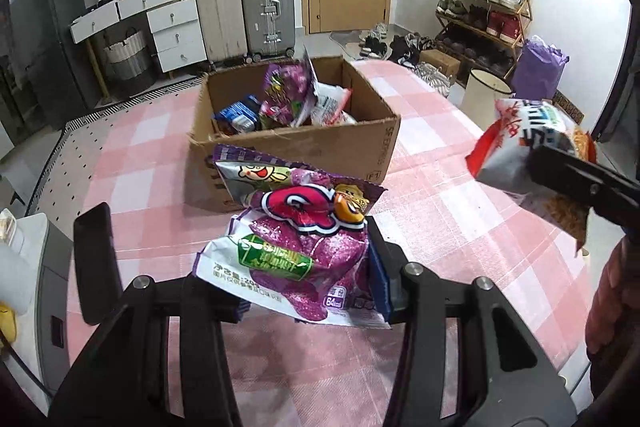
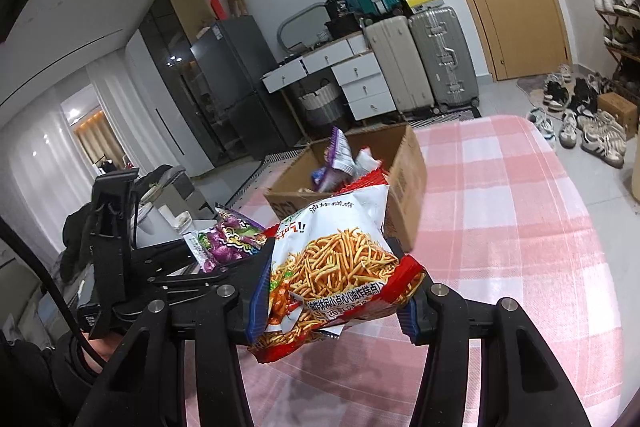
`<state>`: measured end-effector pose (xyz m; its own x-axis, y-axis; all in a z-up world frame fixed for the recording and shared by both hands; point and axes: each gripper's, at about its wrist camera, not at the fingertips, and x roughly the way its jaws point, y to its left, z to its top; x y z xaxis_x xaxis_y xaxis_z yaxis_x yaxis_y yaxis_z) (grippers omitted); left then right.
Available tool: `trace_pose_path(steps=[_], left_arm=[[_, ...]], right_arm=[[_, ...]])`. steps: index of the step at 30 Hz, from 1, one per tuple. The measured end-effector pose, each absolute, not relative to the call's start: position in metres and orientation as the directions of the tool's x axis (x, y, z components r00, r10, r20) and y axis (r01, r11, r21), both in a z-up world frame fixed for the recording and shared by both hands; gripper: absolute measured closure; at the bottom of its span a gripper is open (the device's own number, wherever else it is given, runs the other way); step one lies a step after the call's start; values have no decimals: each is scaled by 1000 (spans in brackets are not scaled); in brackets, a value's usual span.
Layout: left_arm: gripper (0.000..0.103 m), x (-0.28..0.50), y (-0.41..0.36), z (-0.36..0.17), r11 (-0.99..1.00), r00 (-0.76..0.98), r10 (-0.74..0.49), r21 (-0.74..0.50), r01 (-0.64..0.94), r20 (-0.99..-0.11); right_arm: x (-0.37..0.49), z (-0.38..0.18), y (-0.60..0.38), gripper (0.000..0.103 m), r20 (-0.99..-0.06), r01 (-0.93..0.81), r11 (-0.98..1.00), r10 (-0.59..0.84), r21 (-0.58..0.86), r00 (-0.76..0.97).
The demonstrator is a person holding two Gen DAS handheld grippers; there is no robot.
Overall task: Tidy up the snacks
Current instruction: 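Carry the purple candy bag and stick-snack bag over the box with both grippers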
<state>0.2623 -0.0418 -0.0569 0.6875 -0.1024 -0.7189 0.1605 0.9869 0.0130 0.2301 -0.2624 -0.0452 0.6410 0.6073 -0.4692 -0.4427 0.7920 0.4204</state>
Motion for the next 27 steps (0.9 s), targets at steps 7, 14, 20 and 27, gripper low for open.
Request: trace_pose_path(steps=[7,14,20,27], left_arm=[[59,239,-30,-20,988,712,-102,13,153,-695],[59,243,-33,23,982,743,-83,72,174,-664],[59,252,-35,50,976,758,-83,102,194,-648],[59,288,-28,61,977,747,-88,90,194,-659]], right_arm=[[229,-27,-247,52,-459,-484,785,619,386,637],[244,1,-234,52,-409,-528,751,659,396,631],[258,18,-223,52,-391,-549,742,669,384,632],[284,33,-212,52,-400,-557,749,662,358,633]])
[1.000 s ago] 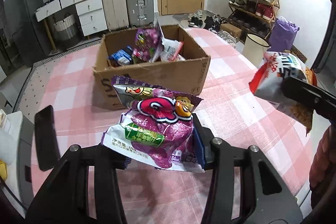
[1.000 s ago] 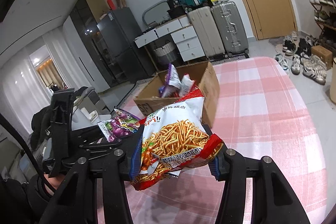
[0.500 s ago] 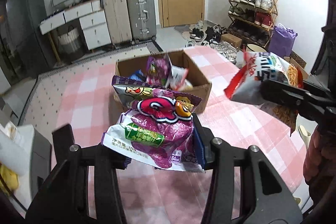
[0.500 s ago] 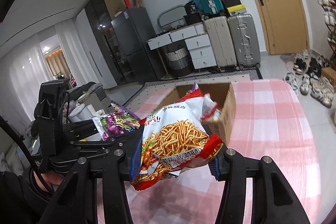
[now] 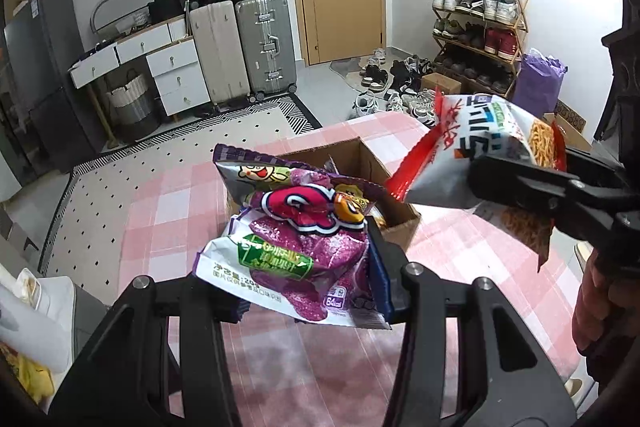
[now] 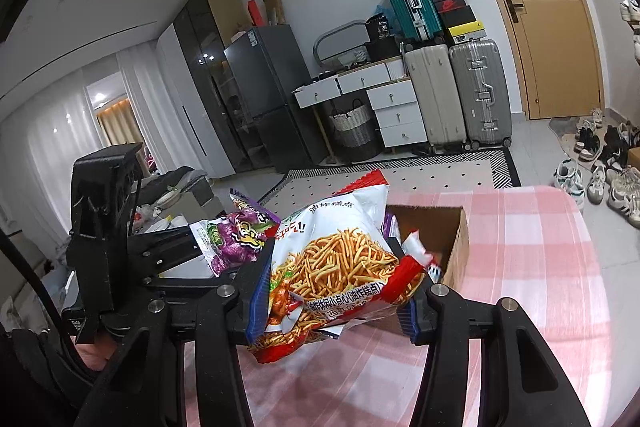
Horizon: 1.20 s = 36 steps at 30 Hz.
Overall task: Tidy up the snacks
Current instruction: 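Carry the purple candy bag and stick-snack bag over the box with both grippers, then open both grippers to drop the two bags into the box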
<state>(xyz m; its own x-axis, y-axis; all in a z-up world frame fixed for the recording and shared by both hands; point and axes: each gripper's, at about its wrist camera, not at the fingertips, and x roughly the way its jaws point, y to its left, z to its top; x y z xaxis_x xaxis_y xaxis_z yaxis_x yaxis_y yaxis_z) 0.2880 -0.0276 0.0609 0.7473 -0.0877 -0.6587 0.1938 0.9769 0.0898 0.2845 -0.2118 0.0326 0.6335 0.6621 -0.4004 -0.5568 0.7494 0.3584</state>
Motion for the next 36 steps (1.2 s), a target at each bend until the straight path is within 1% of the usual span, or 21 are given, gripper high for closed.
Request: trace_pose_path(steps=[3,9,14,18,22,29,33,35,36], left_arm=[[59,308,-21,62,979,739,-89,77,188,-668],[59,357,-11,59,981,727,-60,93,169,-684],[59,408,-7,48,978,687,-101,56,203,-719],[59,433,-7,32,977,666,-104,51,209,-739],[59,452,-7,16,981,662,-89,51,189,-744],[58,479,-9,-16,981,634,-76,56,185,-769],[57,488,-12,-30,983,624,-89,31,179,-777],[55,493,-12,-37,983,622,-83,38,178,-779],[51,494,-12,-39,983,619,-87,35,182,-780]], right_arm=[[301,38,-208,52,-409,-558,757,653,340,637],[343,45,-199,52,-427,-553,776,630,304,649],[383,41,-192,52,-466,-524,801,597,291,653],[415,29,-189,51,-505,-492,823,564,283,653],[439,13,-181,51,-538,-481,842,530,244,656],[463,-14,-173,51,-578,-464,864,483,194,658],[469,-26,-167,50,-596,-461,871,464,172,655],[472,-32,-163,48,-604,-458,873,458,167,652],[474,-35,-162,48,-609,-458,874,455,165,649]])
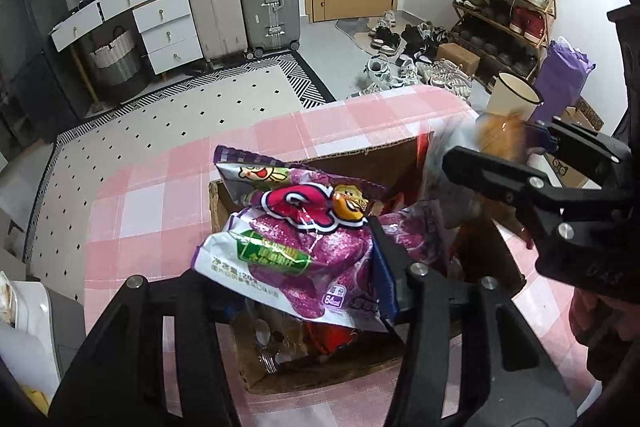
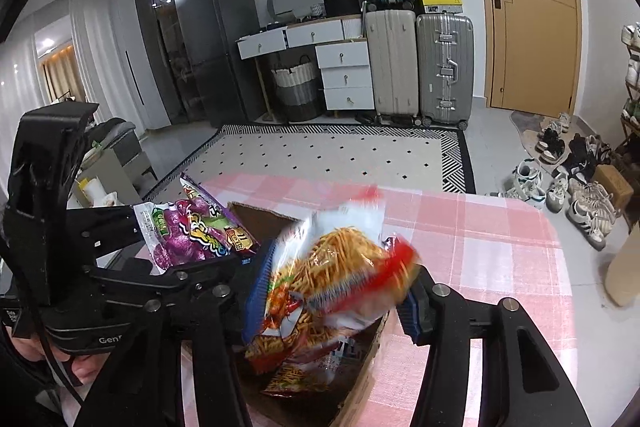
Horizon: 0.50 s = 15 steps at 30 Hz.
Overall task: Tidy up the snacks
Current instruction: 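Open both grippers to drop the two bags into the box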
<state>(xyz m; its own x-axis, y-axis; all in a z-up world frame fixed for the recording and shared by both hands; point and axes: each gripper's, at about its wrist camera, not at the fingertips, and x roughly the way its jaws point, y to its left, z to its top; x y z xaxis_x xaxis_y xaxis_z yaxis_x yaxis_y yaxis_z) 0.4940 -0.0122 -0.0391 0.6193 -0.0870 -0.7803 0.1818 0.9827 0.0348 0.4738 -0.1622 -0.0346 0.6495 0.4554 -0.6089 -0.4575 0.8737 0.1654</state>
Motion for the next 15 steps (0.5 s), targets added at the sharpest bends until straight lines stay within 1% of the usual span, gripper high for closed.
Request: trace_pose_path(steps=[1,2,4,5,11,15], left_arm=[[44,492,-14,-41,983,618,-87,34,182,-781],[40,492,-13,-42,984,622,-80,40,176,-779],[23,491,-12,-41,985,640,-66,51,162,-766],[20,492,-11,-39,985,642,-70,48,164,-763],[20,484,-11,-36,982,649,-65,68,177,-758],[20,473,-9,-33,983,658,-71,59,173,-750]], right_arm=[[475,-35,-162,44,-611,-453,877,447,158,653],[475,-35,-162,41,-611,-452,879,443,151,657],[473,-35,-162,39,-596,-463,875,450,143,665],[473,-34,-161,39,-594,-462,876,446,137,669],[466,-29,-169,37,-570,-473,870,461,140,680],[458,-22,-173,35,-546,-482,866,471,135,693]])
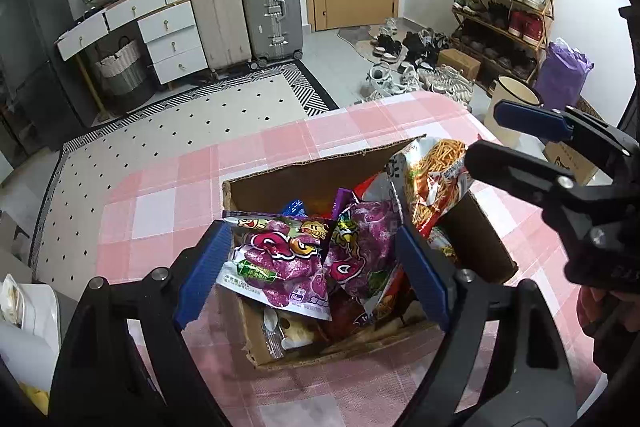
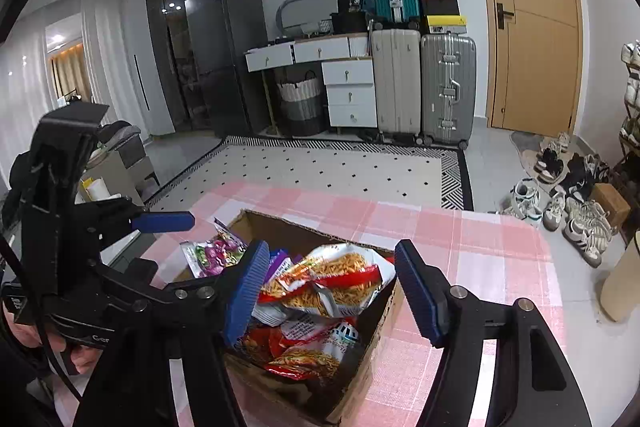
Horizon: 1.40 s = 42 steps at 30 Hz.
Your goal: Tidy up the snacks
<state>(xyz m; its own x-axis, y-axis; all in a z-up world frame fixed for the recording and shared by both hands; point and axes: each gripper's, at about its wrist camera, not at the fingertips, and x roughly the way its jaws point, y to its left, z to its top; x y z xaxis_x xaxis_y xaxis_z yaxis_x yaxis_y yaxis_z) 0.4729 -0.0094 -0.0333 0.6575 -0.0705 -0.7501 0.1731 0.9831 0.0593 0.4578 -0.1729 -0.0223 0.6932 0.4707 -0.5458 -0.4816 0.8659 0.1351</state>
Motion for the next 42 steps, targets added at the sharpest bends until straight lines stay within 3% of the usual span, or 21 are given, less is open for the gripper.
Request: trace_pose_path(steps=[20,23,31,35,37,39,42], left_arm=[[20,379,-13,21,993,753,-53,41,106,-655],[20,357,-15,36,995,774,-60,27,99,-631],[19,296,-10,61,998,817,-50,8,67,-574],[11,260,-2,66,999,841,-35,-1,41,-541],[1,242,4,63,999,854,-33,-19,27,-519],[1,226,13,59,999,874,-35,-39,18,-484],[1,219,24,46,999,865,-23,-47,-1,-502]], right_arm=[[367,41,-199,30,-407,-491,865,486,102,773],[352,49,-203,22,-407,-486,868,481,98,777],[303,68,-216,13,-360,-471,875,476,108,802],[282,68,-226,10,-345,-469,876,478,117,807],[270,66,-231,9,-341,-463,877,478,129,809],[257,61,-237,4,-339,-449,882,471,145,815],[244,53,-244,3,-324,-444,884,467,146,823]])
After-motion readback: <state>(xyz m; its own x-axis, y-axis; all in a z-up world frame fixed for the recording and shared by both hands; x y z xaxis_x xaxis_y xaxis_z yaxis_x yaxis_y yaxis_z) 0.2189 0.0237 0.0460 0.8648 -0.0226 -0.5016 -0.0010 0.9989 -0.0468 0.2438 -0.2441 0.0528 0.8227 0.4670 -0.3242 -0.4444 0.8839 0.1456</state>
